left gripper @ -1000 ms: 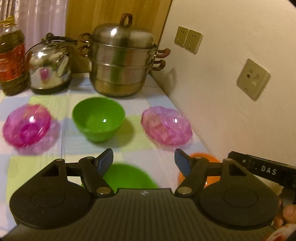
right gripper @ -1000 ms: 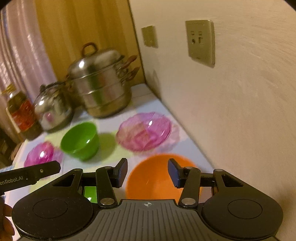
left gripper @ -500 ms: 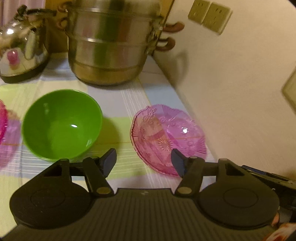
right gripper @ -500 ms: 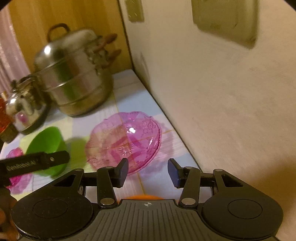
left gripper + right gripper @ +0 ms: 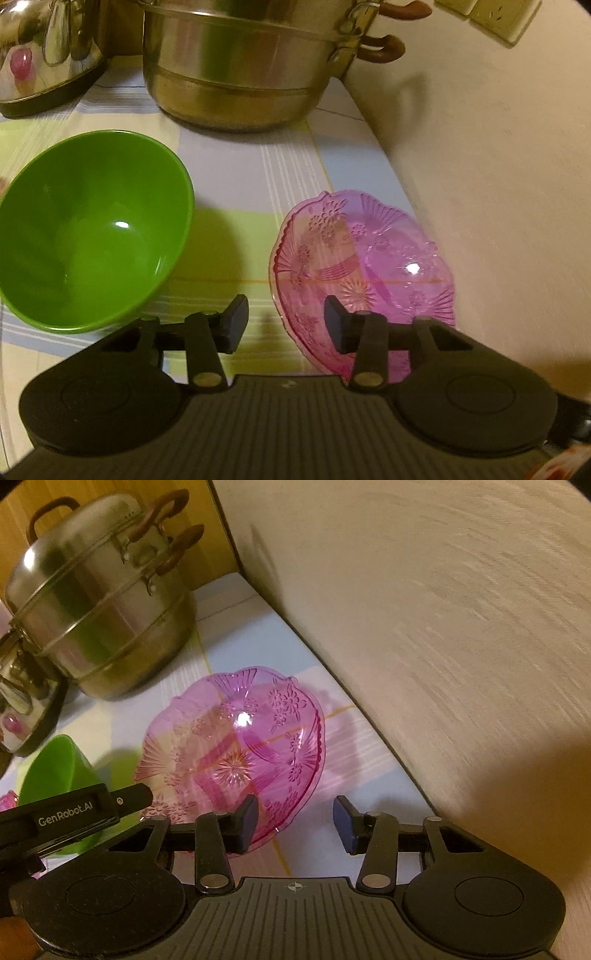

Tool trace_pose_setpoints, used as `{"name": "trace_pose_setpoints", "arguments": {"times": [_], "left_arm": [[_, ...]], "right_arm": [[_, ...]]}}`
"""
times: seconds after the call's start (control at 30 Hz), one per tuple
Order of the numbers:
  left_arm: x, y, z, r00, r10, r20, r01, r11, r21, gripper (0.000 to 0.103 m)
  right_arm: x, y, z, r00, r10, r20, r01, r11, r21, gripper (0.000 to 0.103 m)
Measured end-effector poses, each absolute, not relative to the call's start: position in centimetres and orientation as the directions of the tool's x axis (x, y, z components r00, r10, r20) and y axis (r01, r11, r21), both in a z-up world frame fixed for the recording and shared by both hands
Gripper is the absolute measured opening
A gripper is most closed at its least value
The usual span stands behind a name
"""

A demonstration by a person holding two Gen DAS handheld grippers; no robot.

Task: Organize plates and bowls
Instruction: 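Close both grippers on the rim of that pink plate, then lift the pink plate with both grippers and carry it toward the pink stack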

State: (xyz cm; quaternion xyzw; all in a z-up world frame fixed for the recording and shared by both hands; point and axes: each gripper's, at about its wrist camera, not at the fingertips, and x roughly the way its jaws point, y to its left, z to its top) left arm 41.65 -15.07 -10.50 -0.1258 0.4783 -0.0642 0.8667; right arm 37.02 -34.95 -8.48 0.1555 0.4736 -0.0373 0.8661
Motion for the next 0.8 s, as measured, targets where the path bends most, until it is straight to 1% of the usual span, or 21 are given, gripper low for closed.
{"name": "trace_pose_setpoints", "arguments": {"times": [0.1,0.33,0.4,0.5,0.63,0.8], "left_arm": [[42.0,-15.4,-10.9,0.535,-0.213,-0.817,-0.011,0.966,-0.259,0.035],[42.7,-15.7,-11.7,0.520,-0.212,-0.828,-0.012,0.967,-0.255,0.027],[42.8,-15.7,-11.9,0.517,-0.215,-0.828,-0.013,0.966,-0.259,0.019],[42.8,-15.8,-12.1,0.513,-0.215,-0.831,-0.011,0.966,-0.258,0.014],[42.7,-15.7,-12.1,0.506,-0.223,-0.833,-0.001,0.966,-0.259,0.012],[42.7,-15.7,-12.1,0.501,-0.231,-0.834,0.005,0.965,-0.264,0.011]], "right_arm": [[37.6,-35.2,-9.0,0.538,0.093,-0.838,0.230,0.940,0.252,0.039],[39.0,-35.3,-9.9,0.511,0.099,-0.854,0.234,0.940,0.249,0.028],[39.3,-35.4,-10.2,0.506,0.094,-0.858,0.240,0.939,0.245,0.025],[39.5,-35.5,-10.5,0.496,0.097,-0.863,0.242,0.939,0.245,0.021],[39.6,-35.8,-10.9,0.486,0.112,-0.867,0.245,0.934,0.258,0.016],[39.5,-36.0,-10.9,0.491,0.109,-0.864,0.246,0.935,0.257,0.015]]}}
